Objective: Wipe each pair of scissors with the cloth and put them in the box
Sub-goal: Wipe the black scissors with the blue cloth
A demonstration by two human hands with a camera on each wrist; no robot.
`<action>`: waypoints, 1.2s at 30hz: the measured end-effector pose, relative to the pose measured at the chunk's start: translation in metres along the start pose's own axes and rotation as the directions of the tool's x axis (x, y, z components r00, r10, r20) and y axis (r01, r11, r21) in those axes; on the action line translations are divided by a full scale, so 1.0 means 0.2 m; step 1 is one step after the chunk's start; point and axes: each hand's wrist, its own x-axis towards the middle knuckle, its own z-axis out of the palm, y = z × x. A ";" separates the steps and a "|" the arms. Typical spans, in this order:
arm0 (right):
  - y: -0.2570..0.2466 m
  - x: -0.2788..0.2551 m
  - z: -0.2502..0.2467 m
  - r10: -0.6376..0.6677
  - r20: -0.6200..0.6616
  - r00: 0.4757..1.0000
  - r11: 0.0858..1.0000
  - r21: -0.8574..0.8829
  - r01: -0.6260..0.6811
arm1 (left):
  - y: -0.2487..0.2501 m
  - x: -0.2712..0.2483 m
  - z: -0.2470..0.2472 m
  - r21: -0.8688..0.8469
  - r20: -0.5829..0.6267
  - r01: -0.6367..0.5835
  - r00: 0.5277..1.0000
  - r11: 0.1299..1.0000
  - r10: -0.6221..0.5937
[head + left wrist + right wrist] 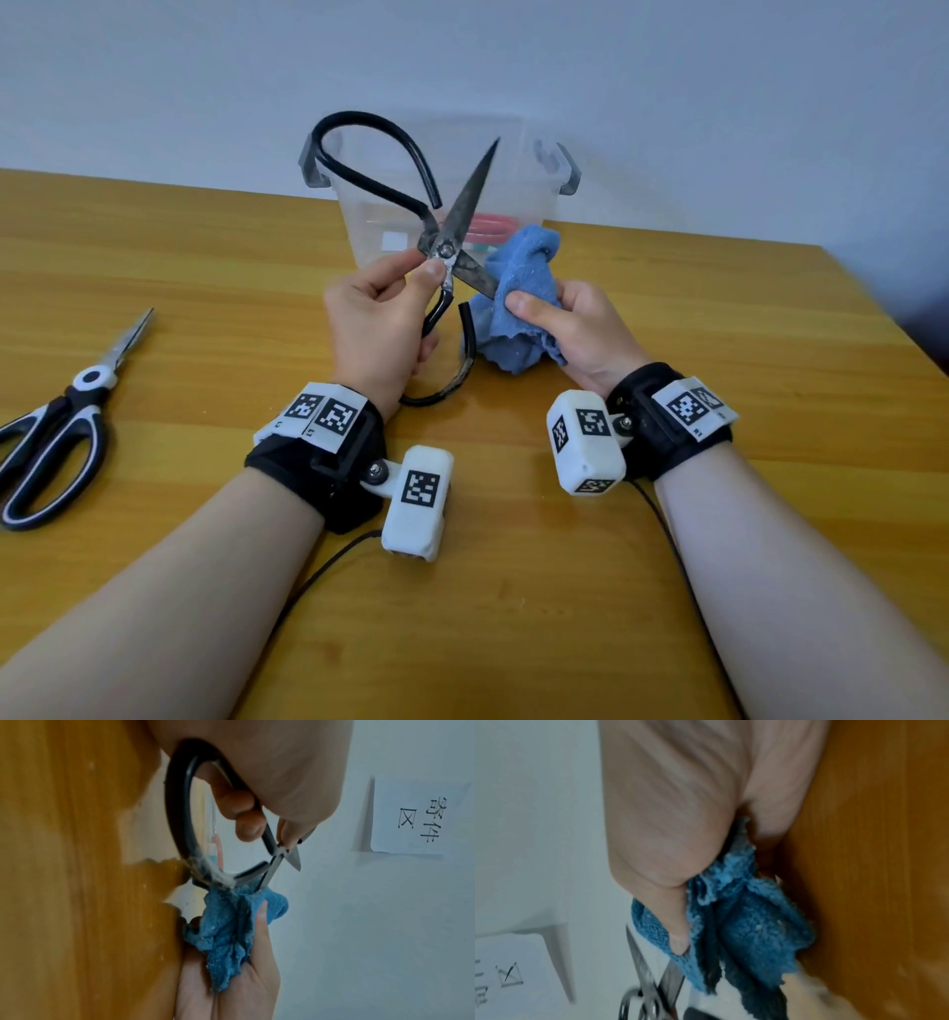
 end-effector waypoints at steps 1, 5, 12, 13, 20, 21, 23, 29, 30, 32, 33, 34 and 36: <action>0.01 0.00 -0.01 0.006 -0.042 0.999 0.999 0.034 -0.004 | 0.00 0.01 0.00 -0.008 -0.045 0.009 0.999 1.000 -0.010; 0.02 0.02 -0.04 0.043 -0.225 0.974 0.992 0.126 -0.014 | 0.01 0.06 -0.05 -0.107 -0.211 0.026 0.976 0.994 -0.048; -0.04 -0.01 -0.05 0.211 -0.489 0.847 0.954 0.290 -0.071 | 0.05 -0.01 -0.04 -0.093 -0.161 0.077 0.983 0.993 -0.091; -0.06 -0.01 -0.06 0.232 -0.509 0.829 0.960 0.254 -0.113 | 0.06 -0.03 -0.04 -0.077 -0.149 0.093 0.983 0.993 -0.104; -0.48 -0.19 0.01 0.145 -0.539 0.830 0.937 -0.195 -0.291 | 0.27 -0.14 -0.03 -0.093 -0.074 0.116 0.990 0.989 -0.123; -0.54 -0.24 0.02 0.144 -0.488 0.861 0.927 -0.238 -0.290 | 0.31 -0.15 -0.03 -0.100 -0.064 0.107 0.991 0.989 -0.114; -0.65 -0.34 0.07 0.248 -0.320 0.914 0.880 -0.320 -0.351 | 0.40 -0.19 -0.02 -0.117 -0.054 0.079 0.995 0.990 -0.086; -0.87 -0.55 0.26 0.257 0.058 0.965 0.927 -0.298 -0.229 | 0.64 -0.34 0.03 -0.220 0.005 0.022 1.000 0.975 -0.022; -0.90 -0.57 0.28 0.219 0.076 0.973 0.933 -0.308 -0.186 | 0.67 -0.36 0.04 -0.242 0.039 0.030 0.999 0.970 -0.022; -0.93 -0.57 0.30 0.175 0.067 0.982 0.923 -0.360 -0.139 | 0.71 -0.40 0.05 -0.244 0.092 0.040 0.996 0.969 -0.019; -0.94 -0.58 0.30 0.156 0.055 0.986 0.915 -0.384 -0.123 | 0.74 -0.42 0.04 -0.240 0.111 0.040 0.994 0.970 -0.013; -0.95 -0.59 0.31 0.138 0.044 0.989 0.908 -0.405 -0.109 | 0.76 -0.44 0.04 -0.237 0.133 0.039 0.991 0.971 -0.008; -0.97 -0.61 0.31 0.076 0.004 0.997 0.915 -0.398 -0.068 | 0.81 -0.47 0.03 -0.220 0.195 0.046 0.981 0.974 -0.002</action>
